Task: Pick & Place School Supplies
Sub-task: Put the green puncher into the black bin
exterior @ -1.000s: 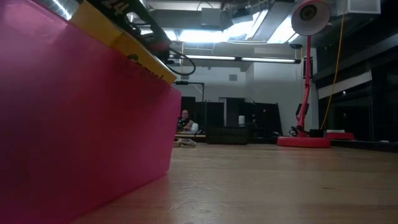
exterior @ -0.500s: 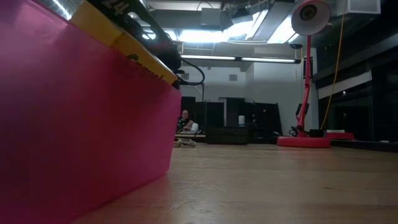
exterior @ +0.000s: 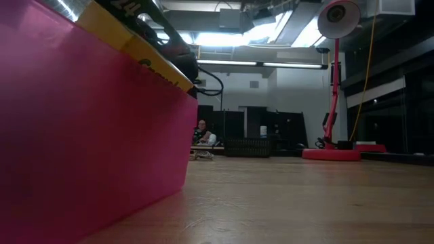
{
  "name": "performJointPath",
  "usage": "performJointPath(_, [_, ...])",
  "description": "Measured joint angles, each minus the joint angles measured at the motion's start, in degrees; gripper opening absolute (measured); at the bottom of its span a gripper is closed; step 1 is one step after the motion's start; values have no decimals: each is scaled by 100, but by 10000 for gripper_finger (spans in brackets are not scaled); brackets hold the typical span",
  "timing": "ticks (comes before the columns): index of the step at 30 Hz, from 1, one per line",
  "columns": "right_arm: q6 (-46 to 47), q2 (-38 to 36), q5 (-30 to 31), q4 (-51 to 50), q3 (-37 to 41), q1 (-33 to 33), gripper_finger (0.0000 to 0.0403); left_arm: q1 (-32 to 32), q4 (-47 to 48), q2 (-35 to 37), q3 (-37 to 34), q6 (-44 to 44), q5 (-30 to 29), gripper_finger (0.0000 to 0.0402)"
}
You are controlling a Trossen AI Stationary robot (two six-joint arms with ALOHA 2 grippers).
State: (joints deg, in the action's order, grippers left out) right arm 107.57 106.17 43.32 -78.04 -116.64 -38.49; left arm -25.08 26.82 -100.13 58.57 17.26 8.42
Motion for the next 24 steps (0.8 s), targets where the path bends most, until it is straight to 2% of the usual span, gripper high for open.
performJointPath(8, [155,0,217,60,0,-134,181,-4,-54,-248,22,-44,19,95])
performJointPath(13, [282,2,233,70,0,-174,181,2,-152,-164,-3,-6,-30,39])
performJointPath(18, [299,2,251,127,0,-214,181,2,-274,235,-7,56,275,39])
performJointPath(21, [290,2,512,214,0,-283,181,24,-557,521,16,-233,589,39])
performJointPath(24, [301,2,822,222,0,-371,181,22,-1022,620,325,-856,767,39])
